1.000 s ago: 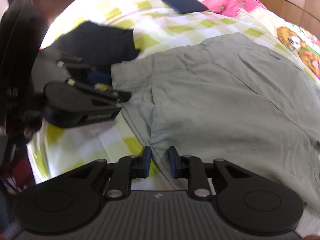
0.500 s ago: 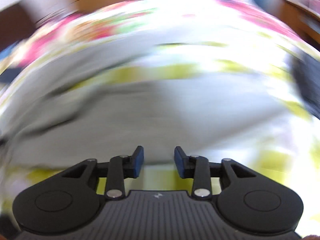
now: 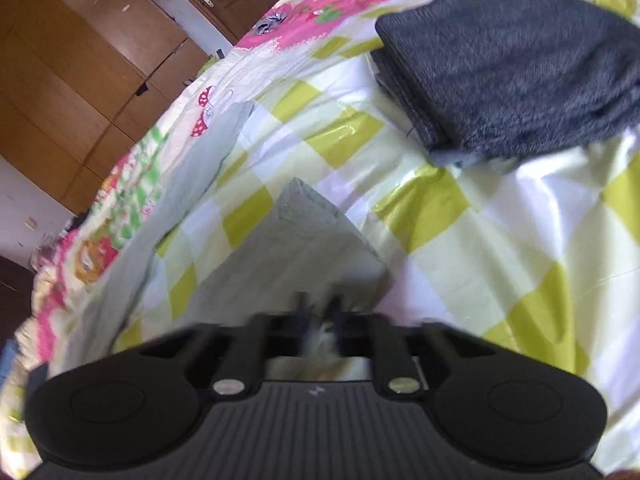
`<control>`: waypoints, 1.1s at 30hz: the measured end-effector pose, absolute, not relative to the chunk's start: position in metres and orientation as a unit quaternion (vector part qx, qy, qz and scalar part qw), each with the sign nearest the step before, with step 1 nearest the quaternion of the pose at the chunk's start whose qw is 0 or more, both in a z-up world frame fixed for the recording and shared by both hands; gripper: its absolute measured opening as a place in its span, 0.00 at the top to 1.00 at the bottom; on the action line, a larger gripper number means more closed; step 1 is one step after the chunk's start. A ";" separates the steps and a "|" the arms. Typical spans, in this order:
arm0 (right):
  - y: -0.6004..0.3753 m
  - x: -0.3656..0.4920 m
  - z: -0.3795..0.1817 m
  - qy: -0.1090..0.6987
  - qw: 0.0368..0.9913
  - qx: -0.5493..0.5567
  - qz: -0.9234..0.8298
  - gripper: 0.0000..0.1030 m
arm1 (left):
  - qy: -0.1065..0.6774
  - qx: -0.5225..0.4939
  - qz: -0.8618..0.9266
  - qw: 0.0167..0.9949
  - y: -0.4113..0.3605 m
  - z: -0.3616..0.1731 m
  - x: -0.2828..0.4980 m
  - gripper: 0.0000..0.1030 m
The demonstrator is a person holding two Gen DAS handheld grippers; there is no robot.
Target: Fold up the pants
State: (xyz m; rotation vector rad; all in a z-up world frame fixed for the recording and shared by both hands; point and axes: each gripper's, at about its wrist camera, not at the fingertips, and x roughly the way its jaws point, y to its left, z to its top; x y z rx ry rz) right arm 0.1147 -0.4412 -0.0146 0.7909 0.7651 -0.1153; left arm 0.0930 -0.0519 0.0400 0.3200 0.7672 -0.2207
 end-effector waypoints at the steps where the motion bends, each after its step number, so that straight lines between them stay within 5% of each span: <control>1: -0.445 0.110 -0.013 0.357 0.849 0.387 -0.052 0.97 | 0.371 0.154 -0.106 0.910 -0.053 0.041 0.093 0.53; 7: -0.467 0.076 0.012 0.330 0.881 0.319 -0.113 0.97 | 0.362 0.145 -0.114 0.914 -0.053 0.039 0.089 0.52; 12: -0.465 0.068 0.017 0.378 0.883 0.224 -0.163 0.82 | 0.370 0.141 -0.111 0.912 -0.040 0.031 0.088 0.52; 17: -0.441 0.059 0.051 0.347 0.913 0.138 -0.165 0.78 | 0.350 0.159 -0.092 0.919 0.000 0.044 0.091 0.52; 20: -0.398 0.102 0.065 0.356 0.929 0.073 -0.065 0.59 | 0.332 0.174 -0.074 0.924 0.034 0.056 0.110 0.50; 29: -0.185 0.321 0.059 0.375 0.886 -0.141 0.232 0.61 | 0.329 0.234 -0.022 0.915 0.143 0.053 0.232 0.46; 33: -0.105 0.384 0.048 0.389 0.835 -0.227 0.317 0.53 | 0.360 0.253 -0.012 0.898 0.191 0.046 0.286 0.46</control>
